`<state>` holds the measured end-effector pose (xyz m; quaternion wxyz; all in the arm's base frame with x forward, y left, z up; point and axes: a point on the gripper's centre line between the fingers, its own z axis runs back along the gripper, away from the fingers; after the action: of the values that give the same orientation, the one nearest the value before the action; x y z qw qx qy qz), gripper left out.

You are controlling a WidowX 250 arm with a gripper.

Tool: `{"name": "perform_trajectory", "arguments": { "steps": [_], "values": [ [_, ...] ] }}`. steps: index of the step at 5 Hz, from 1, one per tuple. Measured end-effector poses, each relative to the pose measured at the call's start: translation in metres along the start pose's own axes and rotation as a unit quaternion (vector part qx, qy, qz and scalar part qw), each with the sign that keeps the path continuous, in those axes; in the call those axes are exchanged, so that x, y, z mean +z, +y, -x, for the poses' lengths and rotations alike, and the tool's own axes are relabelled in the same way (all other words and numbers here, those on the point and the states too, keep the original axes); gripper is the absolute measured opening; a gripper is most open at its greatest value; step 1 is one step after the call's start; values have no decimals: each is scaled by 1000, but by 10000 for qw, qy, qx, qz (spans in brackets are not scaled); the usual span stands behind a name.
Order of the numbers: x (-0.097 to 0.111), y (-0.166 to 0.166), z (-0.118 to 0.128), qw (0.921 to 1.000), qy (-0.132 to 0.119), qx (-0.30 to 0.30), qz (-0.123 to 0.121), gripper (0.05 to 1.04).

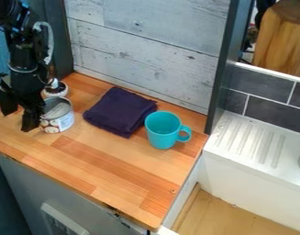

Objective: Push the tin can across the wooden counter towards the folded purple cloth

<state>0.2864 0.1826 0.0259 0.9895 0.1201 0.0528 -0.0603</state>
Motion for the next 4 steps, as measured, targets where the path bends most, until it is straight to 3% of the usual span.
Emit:
{"name": "perform_trajectory", "arguments": {
  "steps": [2,4],
  "values": [
    [-1,-2,-35,9973,-139,-9,717,1003],
    [-9,15,-58,9923,-155,309,1191,1002]
  ]
}}
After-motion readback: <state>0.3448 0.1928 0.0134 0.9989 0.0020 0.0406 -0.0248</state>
